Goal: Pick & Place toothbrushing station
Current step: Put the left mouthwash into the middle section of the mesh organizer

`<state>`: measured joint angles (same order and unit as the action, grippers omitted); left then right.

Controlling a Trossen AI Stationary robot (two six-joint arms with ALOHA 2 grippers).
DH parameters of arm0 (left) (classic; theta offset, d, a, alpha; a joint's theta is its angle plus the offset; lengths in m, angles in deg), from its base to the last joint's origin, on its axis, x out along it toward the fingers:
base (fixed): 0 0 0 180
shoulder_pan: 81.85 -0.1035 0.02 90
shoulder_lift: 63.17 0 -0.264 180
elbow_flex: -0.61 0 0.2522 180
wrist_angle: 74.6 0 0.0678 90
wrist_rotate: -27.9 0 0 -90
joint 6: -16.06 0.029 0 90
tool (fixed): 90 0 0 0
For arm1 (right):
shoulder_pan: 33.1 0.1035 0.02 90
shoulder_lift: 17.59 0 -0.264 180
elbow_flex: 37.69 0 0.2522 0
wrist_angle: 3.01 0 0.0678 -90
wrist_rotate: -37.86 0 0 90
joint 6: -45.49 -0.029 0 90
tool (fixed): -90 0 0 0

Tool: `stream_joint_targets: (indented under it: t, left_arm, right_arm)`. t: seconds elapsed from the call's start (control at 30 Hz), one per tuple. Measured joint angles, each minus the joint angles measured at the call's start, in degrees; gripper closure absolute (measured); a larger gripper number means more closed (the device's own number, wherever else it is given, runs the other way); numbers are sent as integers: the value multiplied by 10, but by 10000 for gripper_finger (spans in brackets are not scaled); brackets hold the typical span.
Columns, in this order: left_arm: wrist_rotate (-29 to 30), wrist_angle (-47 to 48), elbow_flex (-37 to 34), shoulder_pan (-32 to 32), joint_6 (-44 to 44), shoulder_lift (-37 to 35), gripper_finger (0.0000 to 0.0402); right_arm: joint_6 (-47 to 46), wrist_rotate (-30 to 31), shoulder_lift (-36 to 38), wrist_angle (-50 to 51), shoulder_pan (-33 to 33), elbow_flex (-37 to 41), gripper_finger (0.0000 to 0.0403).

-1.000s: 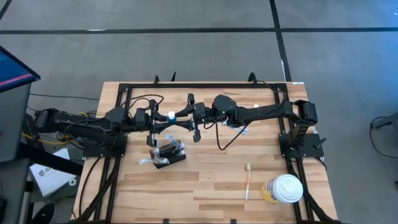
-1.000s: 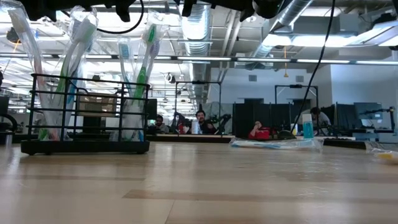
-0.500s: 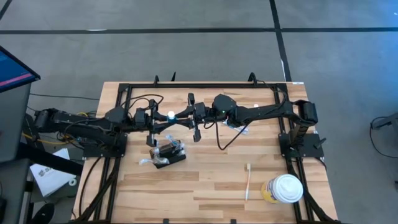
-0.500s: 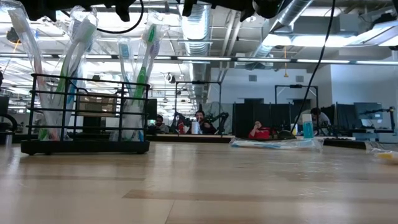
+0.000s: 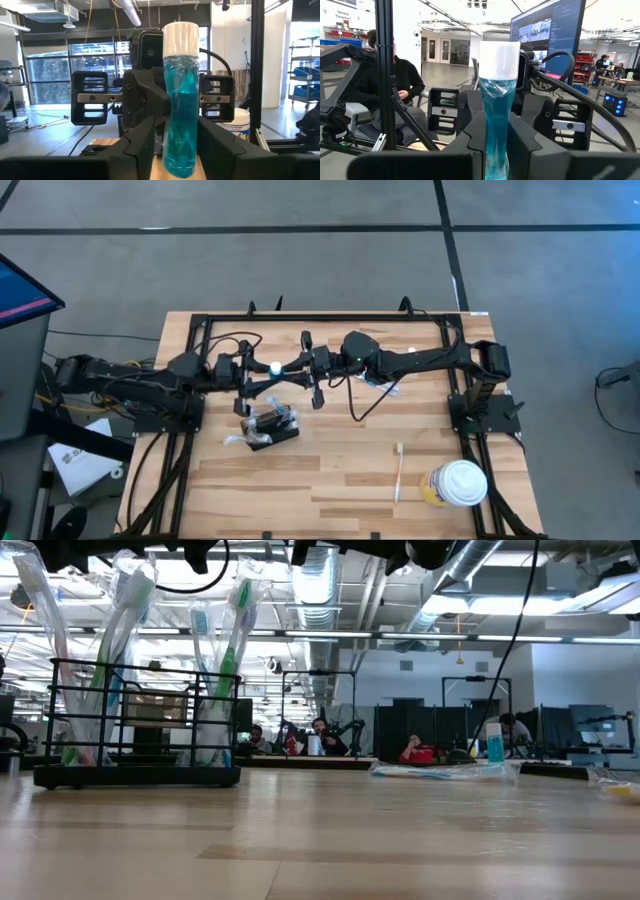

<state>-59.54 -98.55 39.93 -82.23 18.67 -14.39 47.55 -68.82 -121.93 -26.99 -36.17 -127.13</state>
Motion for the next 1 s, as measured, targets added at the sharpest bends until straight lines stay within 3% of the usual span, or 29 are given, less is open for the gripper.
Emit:
stream_joint_targets:
  t: [0.17, 0.5, 0.77, 1.0]
  left_arm:
    - [-10, 40, 1, 0, -29, -26, 273]
    - [-9, 336, 144, 0, -60, -52, 284]
    - [-10, 584, 318, 0, -90, 17, 287]
    - [-21, 824, 526, -8, -122, 149, 288]
  right_arm:
    - [-2, -2, 0, 16, 1, 0, 368]
    - [-1, -2, -1, 65, 1, 1, 368]
    - [-1, 0, -1, 85, 1, 1, 368]
    - [0, -1, -1, 95, 2, 2, 368]
